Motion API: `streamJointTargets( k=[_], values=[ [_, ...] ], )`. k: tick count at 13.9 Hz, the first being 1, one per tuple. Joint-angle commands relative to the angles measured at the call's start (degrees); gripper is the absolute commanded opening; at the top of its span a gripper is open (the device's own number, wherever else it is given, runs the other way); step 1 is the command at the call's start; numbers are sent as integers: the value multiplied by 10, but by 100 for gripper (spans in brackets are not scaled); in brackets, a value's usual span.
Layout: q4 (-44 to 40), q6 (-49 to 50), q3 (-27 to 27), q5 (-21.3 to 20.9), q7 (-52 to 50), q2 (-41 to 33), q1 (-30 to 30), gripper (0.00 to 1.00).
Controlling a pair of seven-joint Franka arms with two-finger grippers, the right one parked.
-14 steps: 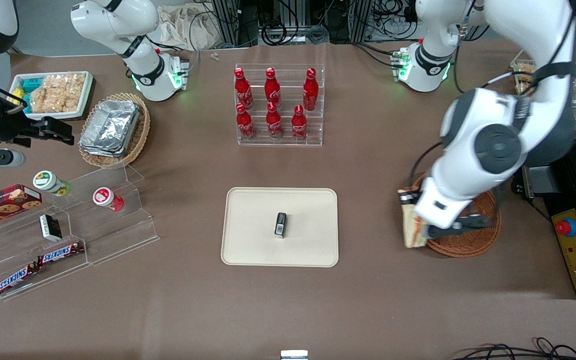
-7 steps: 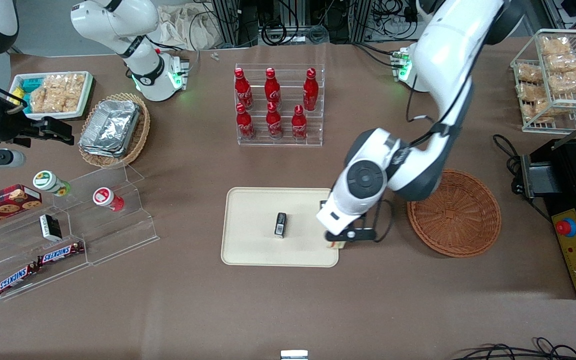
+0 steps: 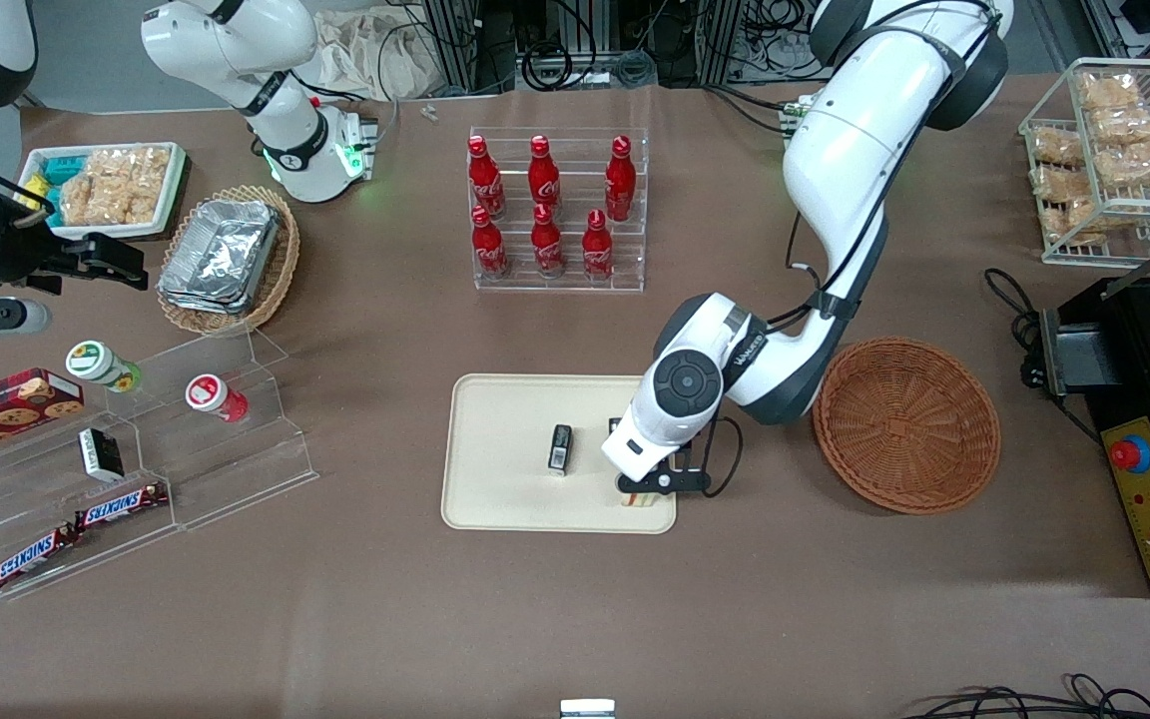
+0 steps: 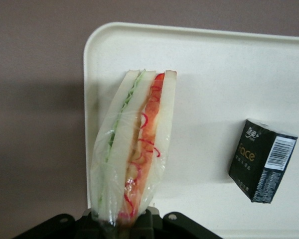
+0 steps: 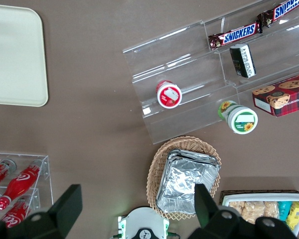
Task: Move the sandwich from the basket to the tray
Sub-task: 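Lower the sandwich onto the cream tray beside the black box, release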
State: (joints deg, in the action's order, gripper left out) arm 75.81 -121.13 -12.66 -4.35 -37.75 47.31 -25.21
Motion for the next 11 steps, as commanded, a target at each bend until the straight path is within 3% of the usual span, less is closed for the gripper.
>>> streamJointTargets(
  k=[1, 2, 3, 11],
  values=[
    [-24, -9, 6, -6, -19, 22, -11, 36],
    [-24, -14, 6, -7, -18, 23, -11, 92],
    [-23, -17, 6, -7, -17, 22, -11, 99],
    [-8, -6, 8, -7, -16, -43, 16, 99]
  ],
)
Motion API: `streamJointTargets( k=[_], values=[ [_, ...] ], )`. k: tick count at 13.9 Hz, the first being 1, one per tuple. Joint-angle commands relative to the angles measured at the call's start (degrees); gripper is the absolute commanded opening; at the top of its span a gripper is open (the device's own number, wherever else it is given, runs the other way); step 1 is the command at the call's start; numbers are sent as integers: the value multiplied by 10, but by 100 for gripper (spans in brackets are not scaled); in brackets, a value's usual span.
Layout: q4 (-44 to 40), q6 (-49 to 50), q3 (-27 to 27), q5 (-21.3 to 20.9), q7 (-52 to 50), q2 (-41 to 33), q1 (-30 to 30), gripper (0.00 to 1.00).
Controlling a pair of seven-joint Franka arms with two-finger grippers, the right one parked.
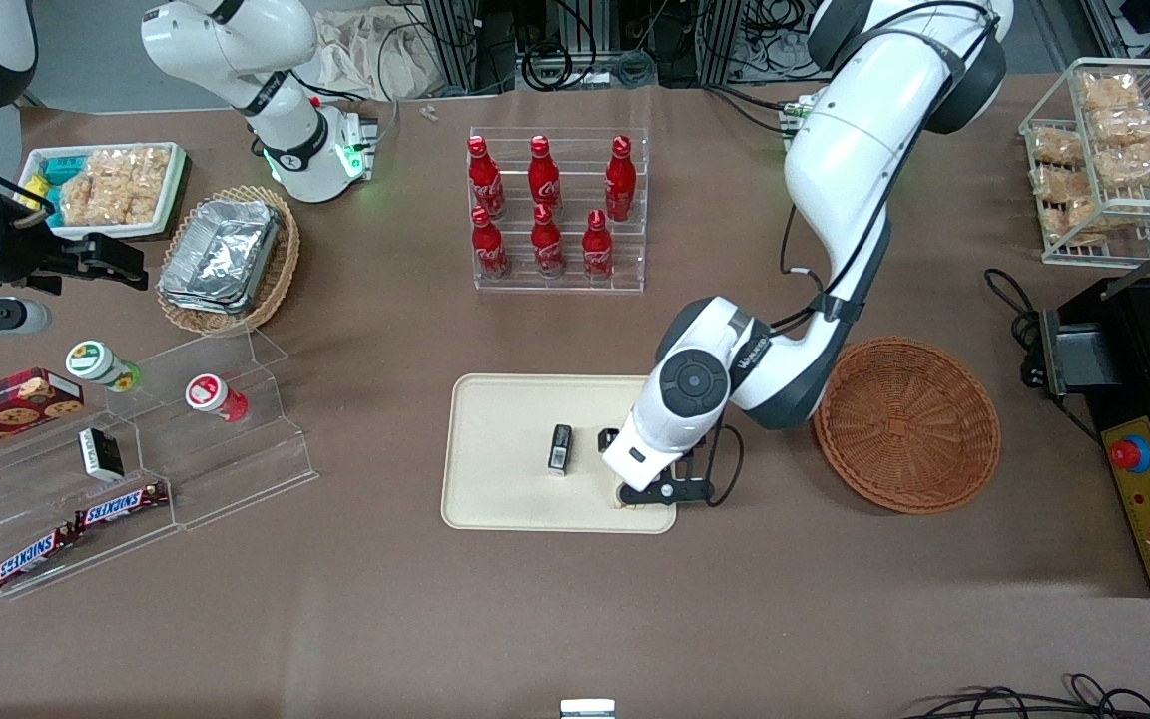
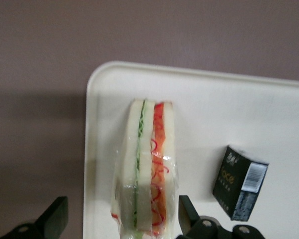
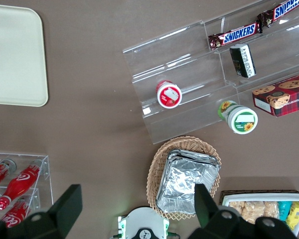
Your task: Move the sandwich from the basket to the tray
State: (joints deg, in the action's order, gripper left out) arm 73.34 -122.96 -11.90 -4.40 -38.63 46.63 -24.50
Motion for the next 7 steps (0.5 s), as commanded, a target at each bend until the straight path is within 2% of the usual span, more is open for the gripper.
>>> streamJointTargets(
  k=[1, 4, 7],
  values=[
    [27, 21, 0, -7, -6, -57, 20, 99],
    [64, 68, 1, -8, -3, -136, 44, 99],
    [143, 81, 7, -7, -3, -237, 86, 99]
  ],
)
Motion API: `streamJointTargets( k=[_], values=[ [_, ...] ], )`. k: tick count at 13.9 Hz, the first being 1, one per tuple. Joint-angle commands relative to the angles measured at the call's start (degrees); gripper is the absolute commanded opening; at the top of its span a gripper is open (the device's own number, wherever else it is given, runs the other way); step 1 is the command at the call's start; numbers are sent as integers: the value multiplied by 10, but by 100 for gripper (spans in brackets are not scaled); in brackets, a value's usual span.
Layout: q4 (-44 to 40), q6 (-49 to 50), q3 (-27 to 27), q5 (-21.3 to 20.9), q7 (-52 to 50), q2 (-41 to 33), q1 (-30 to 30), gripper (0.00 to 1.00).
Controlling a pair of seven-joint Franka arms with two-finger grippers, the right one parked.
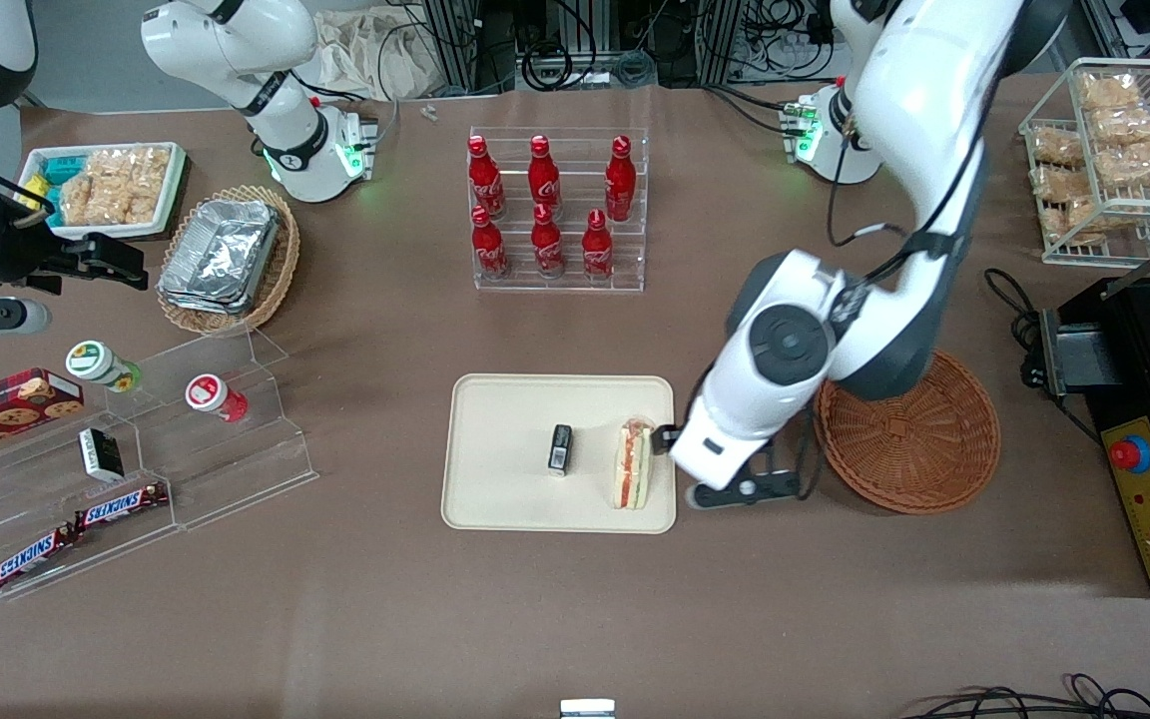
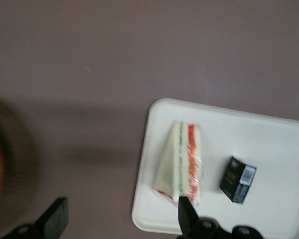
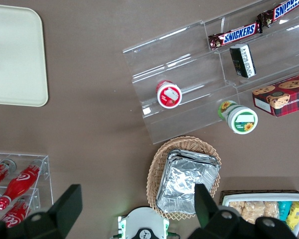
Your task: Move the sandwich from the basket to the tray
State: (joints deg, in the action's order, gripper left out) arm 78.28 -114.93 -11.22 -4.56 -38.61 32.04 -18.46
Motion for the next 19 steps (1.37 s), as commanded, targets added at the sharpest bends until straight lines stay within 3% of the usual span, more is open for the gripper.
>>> streamJointTargets(
  k=[1, 8, 13, 19],
  values=[
    [119, 10, 1, -5, 1, -120, 42, 99],
    [159, 127, 1, 4, 10, -244, 117, 99],
    [240, 118, 1, 31, 145, -318, 198, 98],
    [241, 120, 4, 41, 313, -313, 269, 99]
  ],
)
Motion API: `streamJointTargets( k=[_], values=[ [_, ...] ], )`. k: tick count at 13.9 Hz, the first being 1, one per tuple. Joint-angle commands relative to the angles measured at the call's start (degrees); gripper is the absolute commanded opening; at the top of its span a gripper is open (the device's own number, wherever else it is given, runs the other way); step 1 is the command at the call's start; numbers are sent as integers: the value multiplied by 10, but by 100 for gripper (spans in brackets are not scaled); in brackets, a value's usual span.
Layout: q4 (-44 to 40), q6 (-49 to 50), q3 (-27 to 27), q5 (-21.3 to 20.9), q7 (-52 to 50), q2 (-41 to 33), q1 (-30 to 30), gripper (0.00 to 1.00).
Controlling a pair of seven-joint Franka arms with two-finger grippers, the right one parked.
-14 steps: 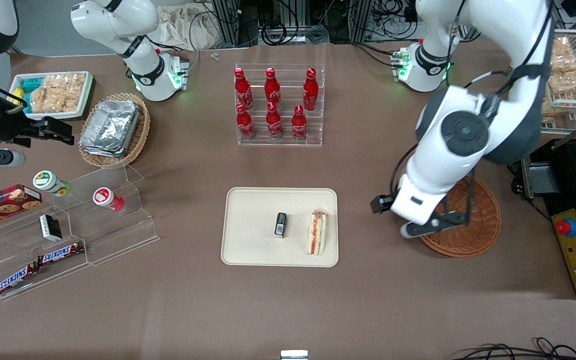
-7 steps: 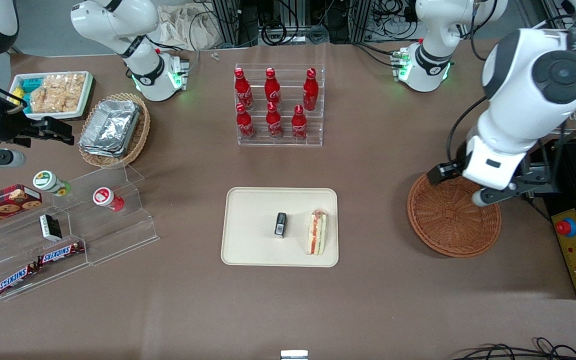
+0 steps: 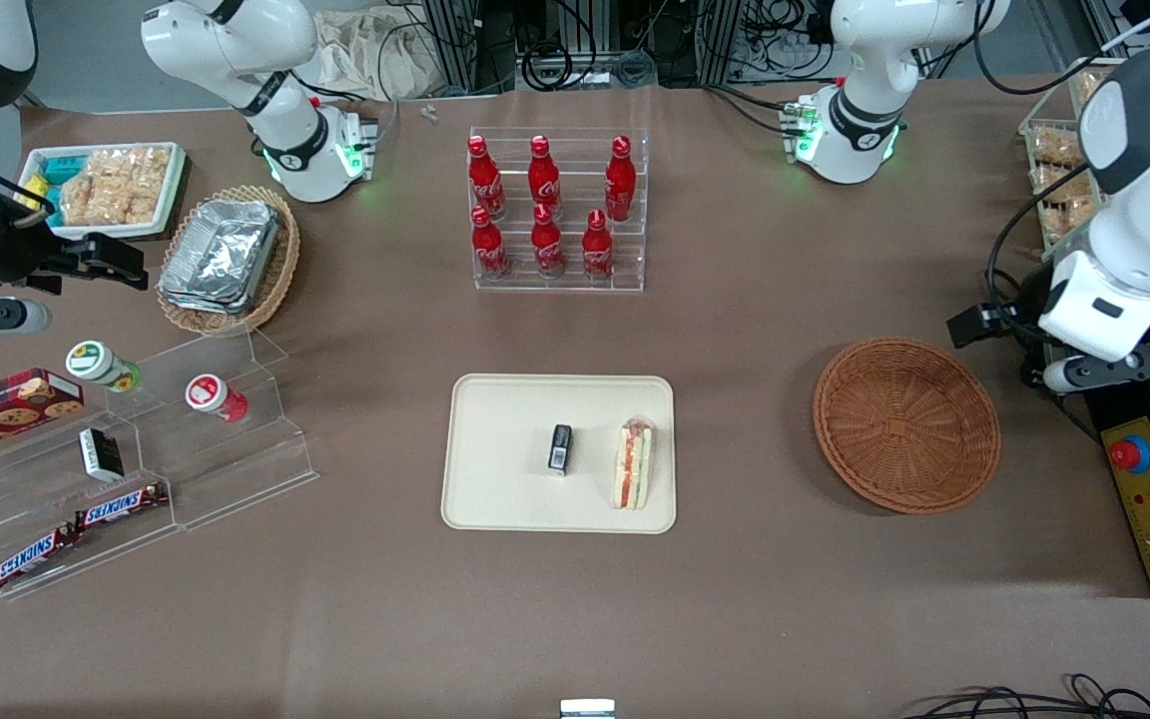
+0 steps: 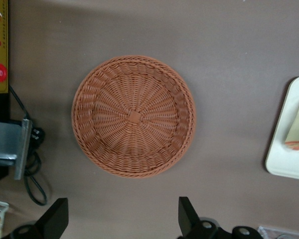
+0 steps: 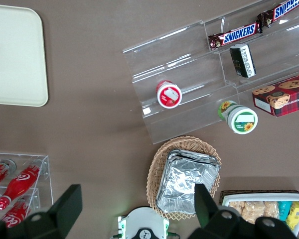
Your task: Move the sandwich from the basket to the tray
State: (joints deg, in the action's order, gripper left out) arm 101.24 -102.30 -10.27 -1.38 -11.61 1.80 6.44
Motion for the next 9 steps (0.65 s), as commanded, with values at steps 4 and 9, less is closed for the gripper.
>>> streamJointTargets(
  k=[4, 9],
  values=[
    [-41, 2, -5, 10, 85, 24, 30, 99],
    [-93, 28, -6, 13, 77, 60, 30, 99]
  ],
)
